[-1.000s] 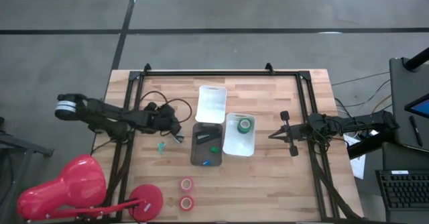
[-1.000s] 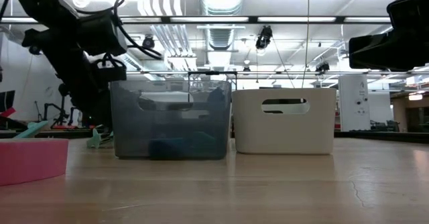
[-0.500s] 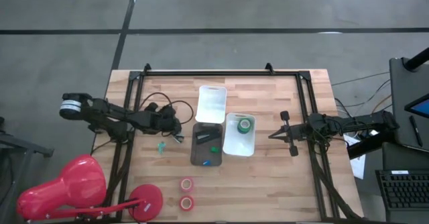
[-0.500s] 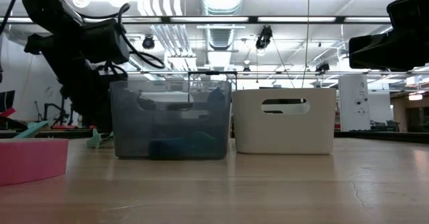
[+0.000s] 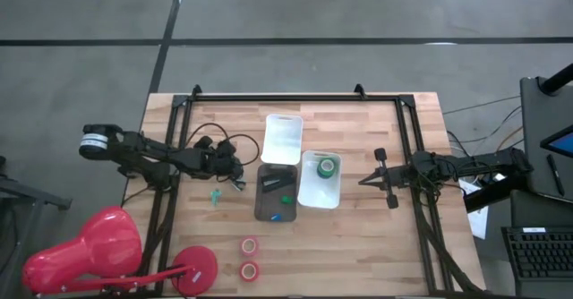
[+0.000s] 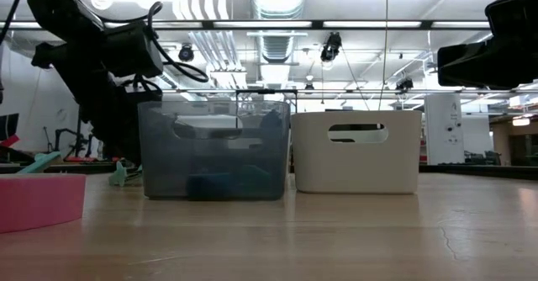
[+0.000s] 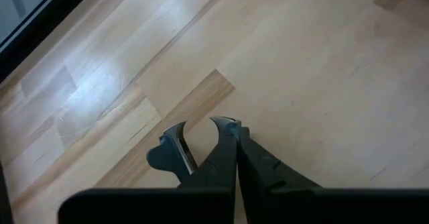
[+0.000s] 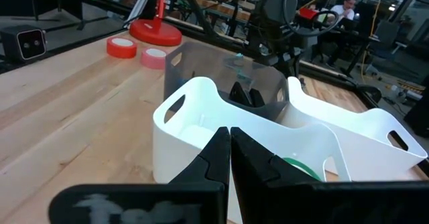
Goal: Pick and place Stapler, Stapler remover, tape
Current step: Put the black staple remover into the top white bin
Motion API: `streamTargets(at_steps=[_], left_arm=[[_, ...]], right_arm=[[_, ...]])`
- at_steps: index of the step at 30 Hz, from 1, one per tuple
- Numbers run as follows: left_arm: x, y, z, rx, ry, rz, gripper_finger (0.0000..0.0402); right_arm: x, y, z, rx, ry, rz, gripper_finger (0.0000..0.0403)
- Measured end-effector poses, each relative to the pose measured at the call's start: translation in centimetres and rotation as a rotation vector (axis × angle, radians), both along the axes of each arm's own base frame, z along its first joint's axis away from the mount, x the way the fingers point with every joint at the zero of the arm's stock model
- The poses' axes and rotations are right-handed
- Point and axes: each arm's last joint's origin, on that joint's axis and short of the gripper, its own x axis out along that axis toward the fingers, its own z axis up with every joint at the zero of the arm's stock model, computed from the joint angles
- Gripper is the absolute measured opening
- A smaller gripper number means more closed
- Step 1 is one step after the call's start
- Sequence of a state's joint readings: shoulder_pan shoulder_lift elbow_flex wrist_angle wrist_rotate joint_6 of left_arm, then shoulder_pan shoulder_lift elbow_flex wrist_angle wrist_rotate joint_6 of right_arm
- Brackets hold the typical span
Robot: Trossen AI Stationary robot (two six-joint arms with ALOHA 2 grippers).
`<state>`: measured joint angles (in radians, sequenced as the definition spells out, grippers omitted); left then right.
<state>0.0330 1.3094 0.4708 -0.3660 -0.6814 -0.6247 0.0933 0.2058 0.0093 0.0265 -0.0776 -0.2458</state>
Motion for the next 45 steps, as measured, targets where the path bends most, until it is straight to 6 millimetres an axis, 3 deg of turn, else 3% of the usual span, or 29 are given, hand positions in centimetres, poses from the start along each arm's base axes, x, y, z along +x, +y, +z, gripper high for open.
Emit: streamTargets(at_steps=[9,20,28,45], left_arm=[[-0.1,0.0,0.5,0.008,-0.015,-0.014,0.0003],[-0.3,0.0,3.0,0.04,-0.173,-0.032,0.0001],[0.9,0.0,5.0,0.1,-0.349,-0.105,0.0001],[2.7,0.0,7.1,0.15,-0.592,-0.189,0.0]], right_arm=[[0.0,0.0,0.0,0.0,0.0,0.0,0.0009],[0.0,0.0,0.0,0.002,0.0,0.0,0.0009],[0.0,0.0,0.0,0.0,0.0,0.001,0.0009],[0.0,0.0,0.0,0.002,0.0,0.0,0.0009]])
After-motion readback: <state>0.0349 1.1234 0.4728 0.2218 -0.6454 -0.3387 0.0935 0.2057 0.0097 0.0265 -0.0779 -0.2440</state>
